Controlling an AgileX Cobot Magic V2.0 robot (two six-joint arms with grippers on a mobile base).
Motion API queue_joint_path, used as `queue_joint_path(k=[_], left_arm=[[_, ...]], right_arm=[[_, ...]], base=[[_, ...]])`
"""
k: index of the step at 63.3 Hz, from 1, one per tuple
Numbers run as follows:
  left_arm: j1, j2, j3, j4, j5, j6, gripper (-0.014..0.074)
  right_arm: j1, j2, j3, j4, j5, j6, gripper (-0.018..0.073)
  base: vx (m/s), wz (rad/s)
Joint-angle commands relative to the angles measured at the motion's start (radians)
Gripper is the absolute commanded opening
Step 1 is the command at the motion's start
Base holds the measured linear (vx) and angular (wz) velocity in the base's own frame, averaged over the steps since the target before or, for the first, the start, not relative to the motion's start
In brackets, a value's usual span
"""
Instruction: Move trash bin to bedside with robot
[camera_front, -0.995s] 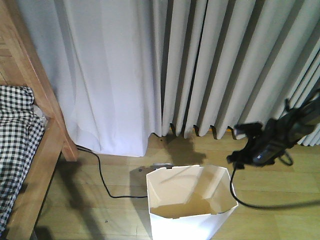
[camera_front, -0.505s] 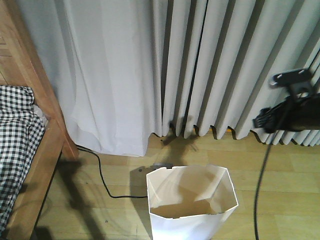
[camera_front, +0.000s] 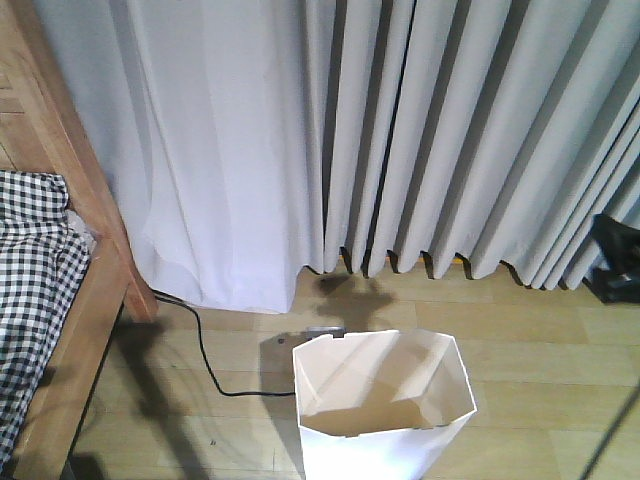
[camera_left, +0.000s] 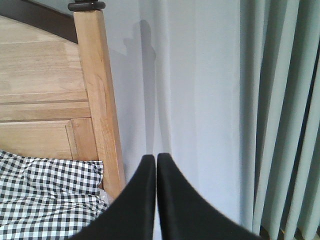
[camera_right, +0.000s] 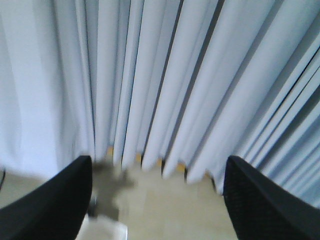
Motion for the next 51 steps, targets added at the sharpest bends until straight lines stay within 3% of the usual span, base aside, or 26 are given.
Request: queue_joint_path(k=[1,22,38,45,51], left_arm=[[-0.001,-0.005,-0.021,-0.005,-0.073,-0.004,-0.0006],[-0.001,-0.005,-0.021,-0.005,-0.073,-0.004,-0.0006],[-0.001,-0.005,-0.021,-0.005,-0.073,-0.004,-0.0006],[-0.001,-0.005,-0.021,-0.005,-0.073,-0.004,-0.0006],[-0.001,-0.005,-0.021,-0.005,-0.073,-0.004,-0.0006]], right_arm=[[-0.006,-0.103,-0.018,0.043,-0.076,0.002,0.0529],[-0.006,-0.409,-0.018,0.068,0.162,0.034,0.0528],[-0.006,-0.588,0.067,0.06,0.079,0.106,0.0465],[-0.006,-0.617,0.083,0.06,0.09,0.105,0.0377],[-0.006,-0.617,0.083,0.06,0.106,0.104,0.0188]], base=[[0.0,0.0],[0.0,0.0],[0.0,0.0],[0.0,0.0],[0.0,0.0]])
